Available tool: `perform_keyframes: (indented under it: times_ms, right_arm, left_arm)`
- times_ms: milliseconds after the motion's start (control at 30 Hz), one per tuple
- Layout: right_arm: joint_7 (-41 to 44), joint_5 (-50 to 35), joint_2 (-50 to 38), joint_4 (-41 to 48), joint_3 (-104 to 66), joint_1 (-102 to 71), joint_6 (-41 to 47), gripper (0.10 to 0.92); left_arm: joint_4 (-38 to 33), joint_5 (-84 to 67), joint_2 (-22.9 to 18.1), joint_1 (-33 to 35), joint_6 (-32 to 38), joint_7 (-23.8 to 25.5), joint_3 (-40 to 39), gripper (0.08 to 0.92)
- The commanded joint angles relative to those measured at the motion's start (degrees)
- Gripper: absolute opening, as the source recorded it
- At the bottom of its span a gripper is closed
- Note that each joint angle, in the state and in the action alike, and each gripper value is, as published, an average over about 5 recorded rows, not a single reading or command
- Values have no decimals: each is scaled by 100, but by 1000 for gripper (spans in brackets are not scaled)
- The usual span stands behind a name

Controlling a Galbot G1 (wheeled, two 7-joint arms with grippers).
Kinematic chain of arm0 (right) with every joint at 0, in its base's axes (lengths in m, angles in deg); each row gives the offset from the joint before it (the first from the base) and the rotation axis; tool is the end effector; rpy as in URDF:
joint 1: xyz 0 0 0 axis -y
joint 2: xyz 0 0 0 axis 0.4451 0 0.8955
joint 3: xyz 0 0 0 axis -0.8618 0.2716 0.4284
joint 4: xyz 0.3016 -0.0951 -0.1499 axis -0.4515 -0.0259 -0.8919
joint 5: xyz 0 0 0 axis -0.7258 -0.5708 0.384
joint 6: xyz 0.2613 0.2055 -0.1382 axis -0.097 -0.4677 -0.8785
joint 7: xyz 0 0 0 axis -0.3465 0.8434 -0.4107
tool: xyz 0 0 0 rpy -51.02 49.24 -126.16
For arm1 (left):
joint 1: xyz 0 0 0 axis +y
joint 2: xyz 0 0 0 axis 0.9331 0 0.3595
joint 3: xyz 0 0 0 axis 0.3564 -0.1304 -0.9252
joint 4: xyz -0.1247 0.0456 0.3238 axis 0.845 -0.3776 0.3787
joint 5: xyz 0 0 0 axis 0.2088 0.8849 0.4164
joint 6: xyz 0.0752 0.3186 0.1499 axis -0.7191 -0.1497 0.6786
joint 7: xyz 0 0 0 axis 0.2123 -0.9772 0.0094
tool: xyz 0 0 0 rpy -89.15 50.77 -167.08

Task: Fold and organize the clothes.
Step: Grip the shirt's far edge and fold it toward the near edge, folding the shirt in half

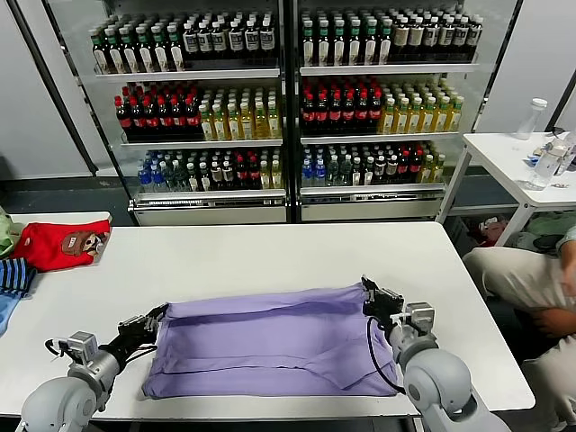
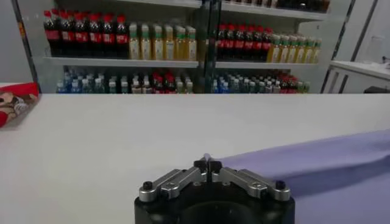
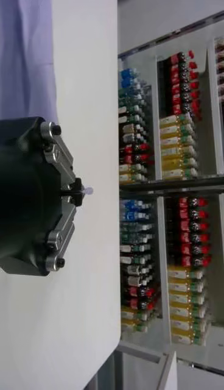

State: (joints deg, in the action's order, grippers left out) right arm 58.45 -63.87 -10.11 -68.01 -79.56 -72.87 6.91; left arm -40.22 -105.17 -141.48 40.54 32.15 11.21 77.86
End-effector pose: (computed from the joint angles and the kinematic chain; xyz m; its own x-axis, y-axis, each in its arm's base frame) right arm 0.2747 -0.0185 -0.2360 -0.9244 -0.2047 0.3220 -0.1968 0.9788 0.0573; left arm 0.2599 0.1854 -0.2915 -0.8871 0.2402 0.3940 0.2189 0.9707 -0.0989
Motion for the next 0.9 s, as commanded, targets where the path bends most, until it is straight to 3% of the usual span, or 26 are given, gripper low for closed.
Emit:
perform_keyframes:
  times_ms: [33,467,600,767,900]
  right_arm:
    - [6,83,-126,-476,-138,-588,-25,115]
    - [38,101,-205,-509,-250,-859,-28,115]
    - [48,235,-193,-427,-177,-958,46,115]
    - [47,370,-166,-452,-158,-1085,50,205]
    - [42,366,-243,-627,-387,-1162,59,309]
  left_arm:
    - [-403,27,-35,516,63,3,109,85]
    - [-389,409,-8,609,-181,66,168,85]
    - [-301,809,-52,550,-66,-233,3,86]
    - [-137,747,-118,345,385,-814,-135,145]
    - [-545,569,-65,582,88,-825,112,257]
